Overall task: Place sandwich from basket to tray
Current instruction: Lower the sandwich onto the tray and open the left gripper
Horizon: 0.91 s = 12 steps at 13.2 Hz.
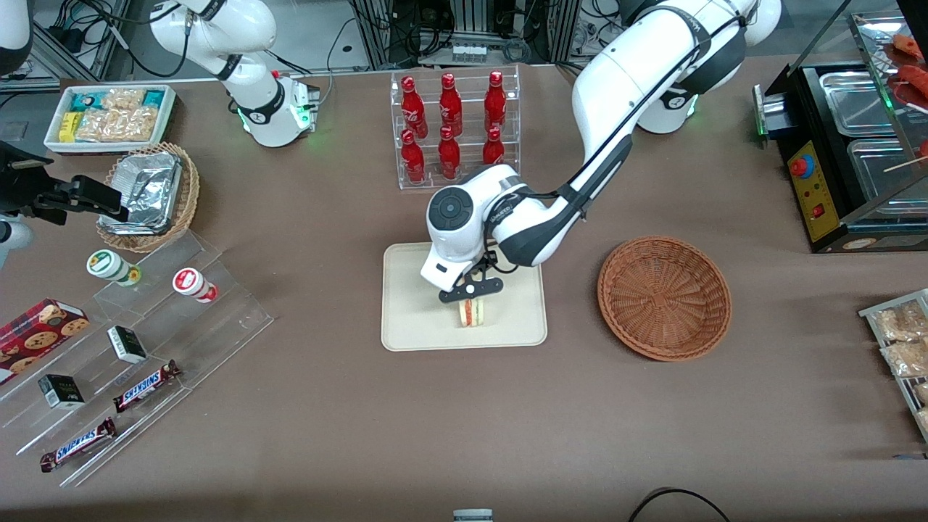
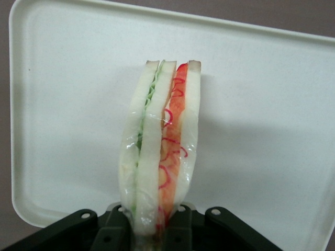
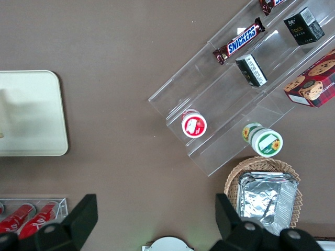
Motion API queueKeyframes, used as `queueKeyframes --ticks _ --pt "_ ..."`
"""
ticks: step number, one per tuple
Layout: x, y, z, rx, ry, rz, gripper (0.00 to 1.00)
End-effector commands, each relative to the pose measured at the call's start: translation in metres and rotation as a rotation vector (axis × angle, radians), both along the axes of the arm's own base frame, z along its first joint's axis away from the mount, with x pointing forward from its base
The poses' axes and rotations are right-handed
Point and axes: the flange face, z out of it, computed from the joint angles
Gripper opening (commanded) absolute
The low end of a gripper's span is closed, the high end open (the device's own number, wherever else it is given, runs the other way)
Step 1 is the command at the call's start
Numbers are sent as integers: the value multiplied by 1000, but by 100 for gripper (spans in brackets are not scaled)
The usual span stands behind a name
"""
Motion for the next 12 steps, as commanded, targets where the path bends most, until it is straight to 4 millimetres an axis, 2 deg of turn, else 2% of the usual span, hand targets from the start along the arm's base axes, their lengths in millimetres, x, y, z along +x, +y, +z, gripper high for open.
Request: queueKeyframes --ticks 1,3,8,9,10,12 --pt "-5 -11 -5 21 -1 2 0" --pt "-6 -11 -14 26 9 13 0" --pt "-4 -13 -21 16 4 74 0" --pt "-4 -13 -21 15 3 74 25" --pt "-3 -12 -20 14 2 75 99" --pt "-2 -12 -14 10 -5 74 100"
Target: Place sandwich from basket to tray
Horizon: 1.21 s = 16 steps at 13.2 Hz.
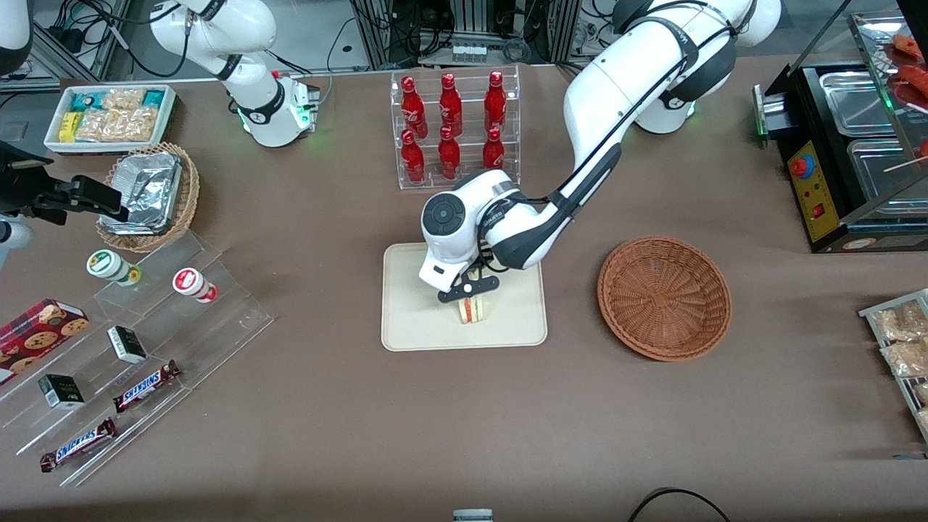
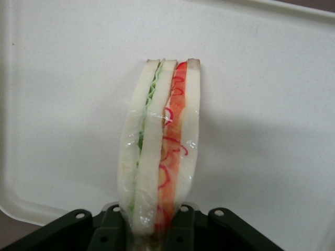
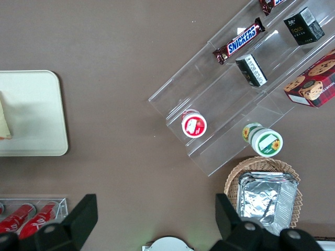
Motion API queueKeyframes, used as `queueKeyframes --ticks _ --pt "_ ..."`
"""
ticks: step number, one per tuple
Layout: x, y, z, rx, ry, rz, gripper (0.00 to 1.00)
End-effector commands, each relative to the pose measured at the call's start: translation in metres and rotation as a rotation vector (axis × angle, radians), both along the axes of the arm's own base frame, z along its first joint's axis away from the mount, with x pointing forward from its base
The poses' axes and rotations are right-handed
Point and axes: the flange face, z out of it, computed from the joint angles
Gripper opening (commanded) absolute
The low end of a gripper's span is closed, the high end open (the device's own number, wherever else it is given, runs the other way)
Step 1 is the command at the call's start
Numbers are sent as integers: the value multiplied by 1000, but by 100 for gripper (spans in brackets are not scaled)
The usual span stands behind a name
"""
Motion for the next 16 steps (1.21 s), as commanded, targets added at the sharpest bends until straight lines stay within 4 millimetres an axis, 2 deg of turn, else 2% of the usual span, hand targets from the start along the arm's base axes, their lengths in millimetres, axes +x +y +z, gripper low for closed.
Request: queueKeyframes --ticks 1,3,5,8,9,10,11,13,16 --pt "8 -4 15 -11 -36 16 100" --pt "27 0 55 -29 -71 36 100" --pt "35 6 86 -25 -96 -5 100" --pt "73 49 131 -39 -146 -28 100" --pt "82 64 145 -34 -162 0 100" --pt "86 71 152 -25 -176 2 100" --pt "100 95 158 3 -177 35 100" --pt "114 138 164 52 -148 81 100" --pt "130 208 172 76 -113 -27 100"
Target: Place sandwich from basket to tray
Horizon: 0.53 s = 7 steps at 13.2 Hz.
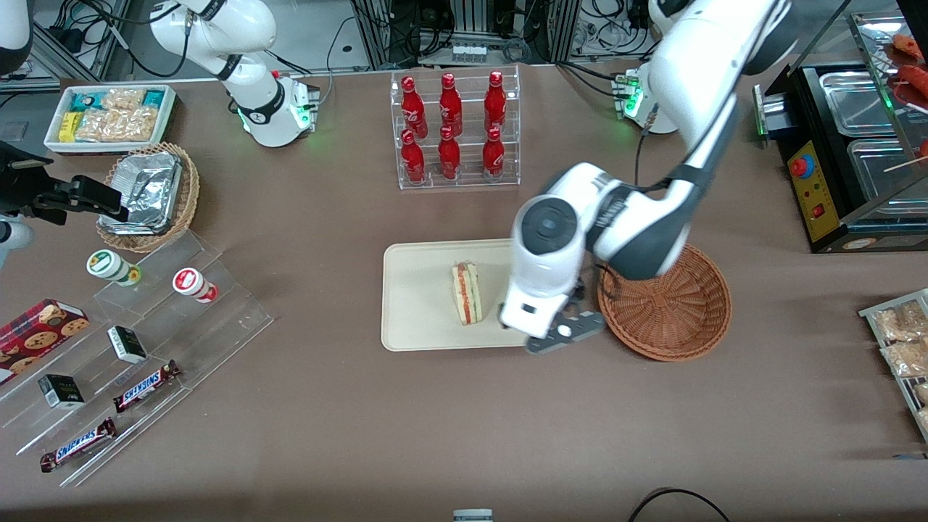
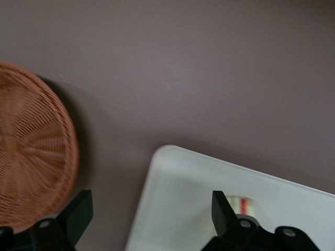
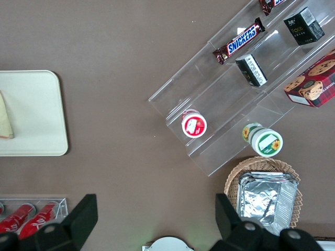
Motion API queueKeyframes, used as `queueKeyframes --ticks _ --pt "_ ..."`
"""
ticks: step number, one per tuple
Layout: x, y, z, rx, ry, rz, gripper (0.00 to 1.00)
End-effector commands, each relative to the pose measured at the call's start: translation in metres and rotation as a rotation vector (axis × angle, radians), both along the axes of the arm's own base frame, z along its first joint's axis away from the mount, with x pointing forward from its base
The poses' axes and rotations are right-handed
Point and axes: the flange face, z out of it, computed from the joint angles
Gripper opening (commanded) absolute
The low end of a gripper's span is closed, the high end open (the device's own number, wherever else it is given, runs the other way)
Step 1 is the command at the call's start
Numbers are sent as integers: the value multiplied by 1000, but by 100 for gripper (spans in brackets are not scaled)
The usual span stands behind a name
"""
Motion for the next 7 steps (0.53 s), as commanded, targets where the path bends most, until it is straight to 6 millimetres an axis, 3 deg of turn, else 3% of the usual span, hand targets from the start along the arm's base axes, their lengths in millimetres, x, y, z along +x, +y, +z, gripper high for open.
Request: queueKeyframes --ticks 1,4,7 --pt "-2 55 15 19 37 -78 100" --pt "-4 96 22 22 64 -128 100" --pt "-2 122 37 1 70 -149 100"
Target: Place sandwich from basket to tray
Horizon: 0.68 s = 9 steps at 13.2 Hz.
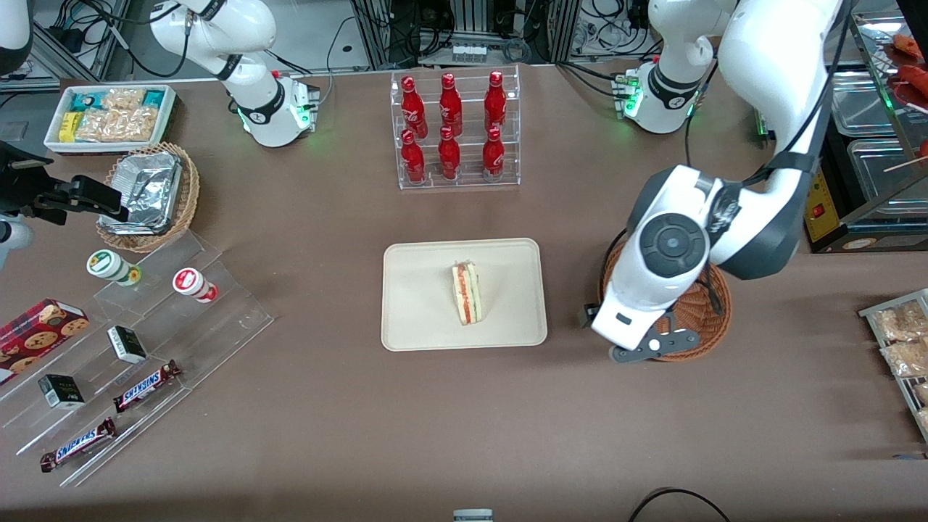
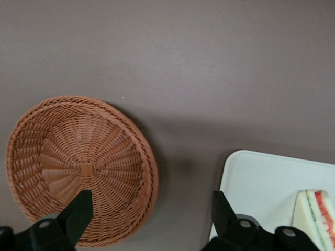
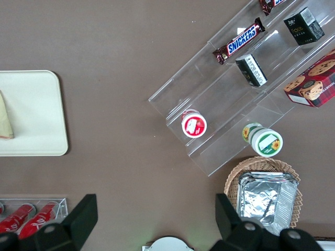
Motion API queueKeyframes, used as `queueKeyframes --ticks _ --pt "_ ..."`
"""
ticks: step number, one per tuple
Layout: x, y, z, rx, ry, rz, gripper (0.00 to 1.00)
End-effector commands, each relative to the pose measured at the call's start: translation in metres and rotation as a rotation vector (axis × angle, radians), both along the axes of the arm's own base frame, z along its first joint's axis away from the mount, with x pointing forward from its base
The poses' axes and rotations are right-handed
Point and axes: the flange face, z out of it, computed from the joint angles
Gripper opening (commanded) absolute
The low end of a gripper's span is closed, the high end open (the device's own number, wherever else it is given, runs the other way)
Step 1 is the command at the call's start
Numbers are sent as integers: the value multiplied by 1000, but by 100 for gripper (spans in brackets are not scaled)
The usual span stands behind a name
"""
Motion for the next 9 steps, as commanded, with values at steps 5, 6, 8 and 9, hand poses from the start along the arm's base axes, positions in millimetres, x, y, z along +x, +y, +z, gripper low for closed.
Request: queueKeyframes --ticks 5,6,8,9 --pt "-25 66 44 -64 55 -175 100" --pt "-27 82 53 -67 68 -181 100" --pt "-32 115 72 -90 106 -210 100" --pt "-37 133 84 -99 121 -233 100"
